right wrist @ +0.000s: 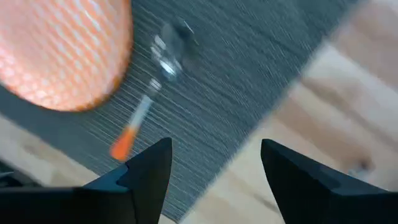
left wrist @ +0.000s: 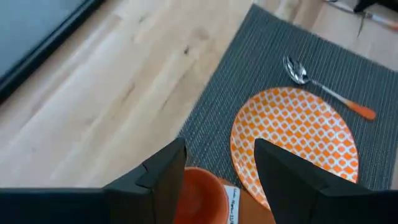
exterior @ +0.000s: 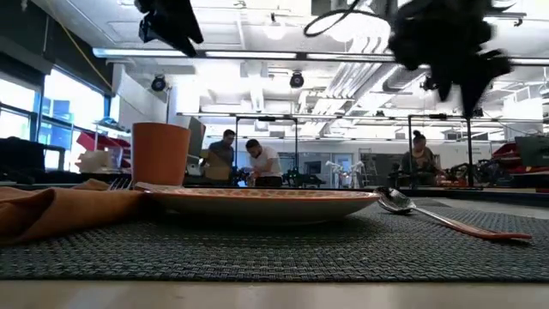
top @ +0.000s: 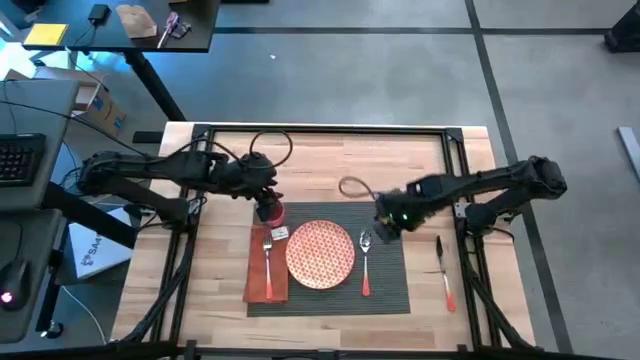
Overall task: Set table place
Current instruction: Put the orange table knife on the table gray placemat to the right of the orange spoon
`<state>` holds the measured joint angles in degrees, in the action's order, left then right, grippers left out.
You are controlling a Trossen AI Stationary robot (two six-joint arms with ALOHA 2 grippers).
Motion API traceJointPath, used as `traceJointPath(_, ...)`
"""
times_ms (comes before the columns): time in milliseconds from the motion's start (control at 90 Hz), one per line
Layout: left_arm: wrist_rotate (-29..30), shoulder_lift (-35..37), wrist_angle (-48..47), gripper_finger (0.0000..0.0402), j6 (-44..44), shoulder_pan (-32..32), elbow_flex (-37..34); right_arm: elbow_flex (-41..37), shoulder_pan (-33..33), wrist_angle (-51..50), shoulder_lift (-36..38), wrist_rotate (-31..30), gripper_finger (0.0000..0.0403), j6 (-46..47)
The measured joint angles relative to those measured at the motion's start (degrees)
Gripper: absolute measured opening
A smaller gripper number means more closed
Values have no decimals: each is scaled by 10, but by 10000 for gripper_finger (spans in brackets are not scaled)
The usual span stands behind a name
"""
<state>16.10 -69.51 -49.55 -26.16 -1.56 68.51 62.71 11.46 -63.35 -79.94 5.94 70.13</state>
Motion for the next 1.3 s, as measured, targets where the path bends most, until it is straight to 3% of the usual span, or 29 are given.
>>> traceJointPath(178, -3, 0, 0, 177, 8, 0, 0, -35, 138, 20, 19, 67, 231, 148)
traceJointPath(289, -6, -1, 1, 177, 8, 0, 0, -37, 223, 20, 24, 73, 231, 260)
traceJointPath(544, -10, -1, 17, 177, 8, 0, 0, -36, 397, -40, 10, -86, 231, 587)
traceJointPath(711, -19, -1, 49, 177, 8, 0, 0, -46, 439, -83, -27, -40, 231, 602)
traceJointPath(933, -38, -1, 80, 177, 7, 0, 0, -181, 470, 167, -30, 8, 231, 621)
traceJointPath(1067, -43, -1, 79, 177, -18, 2, 0, -225, 467, 196, -28, 38, 231, 628)
traceJointPath(1300, -55, -1, 94, 177, -47, 2, 0, -292, 459, 269, -14, 38, 220, 615)
